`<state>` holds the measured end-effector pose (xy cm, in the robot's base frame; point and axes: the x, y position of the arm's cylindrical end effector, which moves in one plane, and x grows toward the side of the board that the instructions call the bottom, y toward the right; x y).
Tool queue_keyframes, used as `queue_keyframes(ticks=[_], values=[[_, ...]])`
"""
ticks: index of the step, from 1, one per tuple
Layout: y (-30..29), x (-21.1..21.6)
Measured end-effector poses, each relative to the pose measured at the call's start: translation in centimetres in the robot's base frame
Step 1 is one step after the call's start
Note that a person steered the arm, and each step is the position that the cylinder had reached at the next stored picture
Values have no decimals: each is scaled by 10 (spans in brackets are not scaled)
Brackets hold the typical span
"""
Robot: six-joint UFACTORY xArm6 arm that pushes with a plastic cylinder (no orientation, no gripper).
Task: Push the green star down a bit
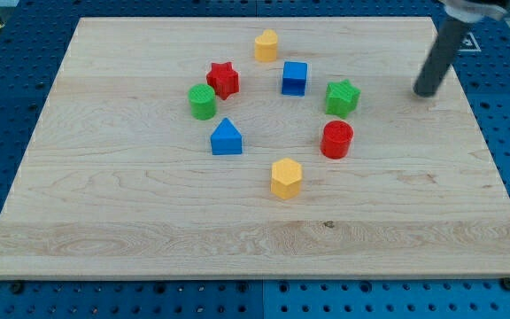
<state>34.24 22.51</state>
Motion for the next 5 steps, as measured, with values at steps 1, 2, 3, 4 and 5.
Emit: queue_keyframes(ticks=[1,2,3,4,5], values=[[-52,-42],[-84,-45],[-107,-20],[-108,2],[-108,7]])
